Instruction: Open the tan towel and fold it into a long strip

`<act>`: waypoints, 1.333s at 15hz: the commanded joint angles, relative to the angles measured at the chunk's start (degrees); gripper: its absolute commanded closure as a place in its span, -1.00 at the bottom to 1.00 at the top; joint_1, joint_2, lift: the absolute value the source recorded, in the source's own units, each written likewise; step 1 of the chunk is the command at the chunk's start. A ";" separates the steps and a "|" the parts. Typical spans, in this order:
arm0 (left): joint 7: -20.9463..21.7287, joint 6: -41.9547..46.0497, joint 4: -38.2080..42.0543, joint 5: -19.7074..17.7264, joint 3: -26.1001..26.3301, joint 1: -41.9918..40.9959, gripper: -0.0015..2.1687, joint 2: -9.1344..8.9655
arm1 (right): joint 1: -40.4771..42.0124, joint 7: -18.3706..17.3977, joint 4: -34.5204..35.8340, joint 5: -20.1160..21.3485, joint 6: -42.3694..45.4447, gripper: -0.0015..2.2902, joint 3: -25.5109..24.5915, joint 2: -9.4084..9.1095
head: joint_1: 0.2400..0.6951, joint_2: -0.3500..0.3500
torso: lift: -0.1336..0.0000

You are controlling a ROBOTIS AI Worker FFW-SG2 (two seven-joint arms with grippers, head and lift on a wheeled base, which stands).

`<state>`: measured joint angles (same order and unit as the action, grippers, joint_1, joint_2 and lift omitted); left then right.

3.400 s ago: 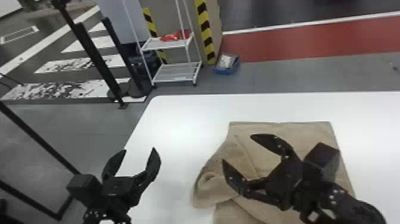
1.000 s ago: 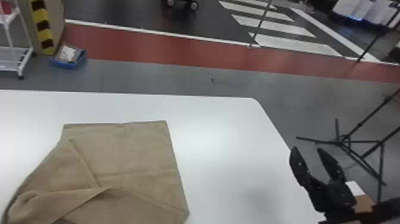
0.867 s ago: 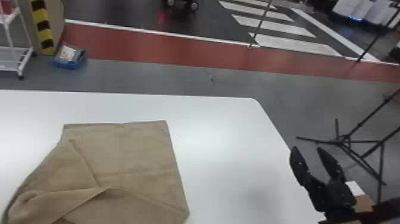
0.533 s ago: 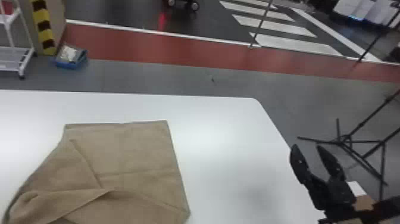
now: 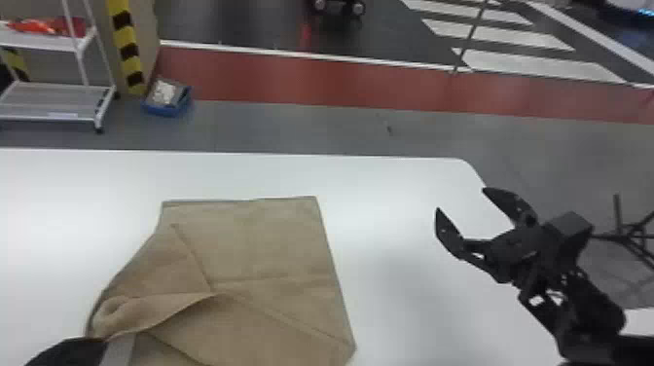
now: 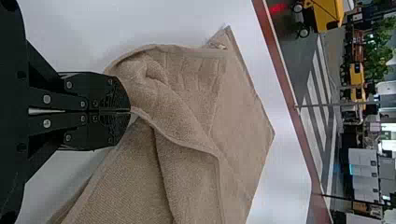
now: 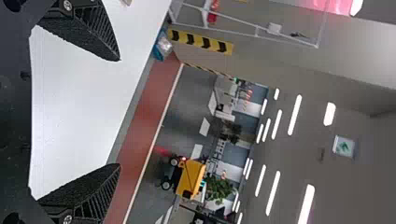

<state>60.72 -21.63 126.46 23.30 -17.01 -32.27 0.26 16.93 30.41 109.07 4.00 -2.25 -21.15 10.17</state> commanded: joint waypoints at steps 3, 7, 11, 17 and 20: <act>0.19 -0.31 0.11 0.08 1.27 1.42 0.60 -0.41 | -11.65 0.18 -3.07 10.15 -17.22 -0.94 11.39 4.24 | 1.00 -0.42 | -0.81; 0.46 -0.83 0.37 0.43 2.24 1.69 0.60 -0.41 | -23.25 0.44 -14.50 13.93 -23.55 -0.93 25.28 2.84 | 1.00 -0.27 | -0.81; 0.46 -1.01 0.37 0.79 3.12 2.30 0.60 -0.41 | -31.43 0.44 -26.45 14.11 -23.55 -0.90 31.16 -2.08 | 1.00 0.04 | -0.81; 0.54 -1.71 -1.39 1.05 4.79 4.59 0.60 -0.41 | -36.79 0.44 -37.79 13.32 -23.72 -0.80 31.25 -4.37 | 1.00 0.21 | -0.81; 0.63 -1.71 -2.27 0.79 5.41 5.47 0.60 -0.41 | -37.67 2.02 -39.81 12.96 -25.13 -0.59 31.16 -4.37 | 1.00 0.17 | -0.81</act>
<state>61.34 -23.37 124.60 24.23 -11.88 -27.17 0.26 -20.46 32.24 69.95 17.20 -26.85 10.07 5.79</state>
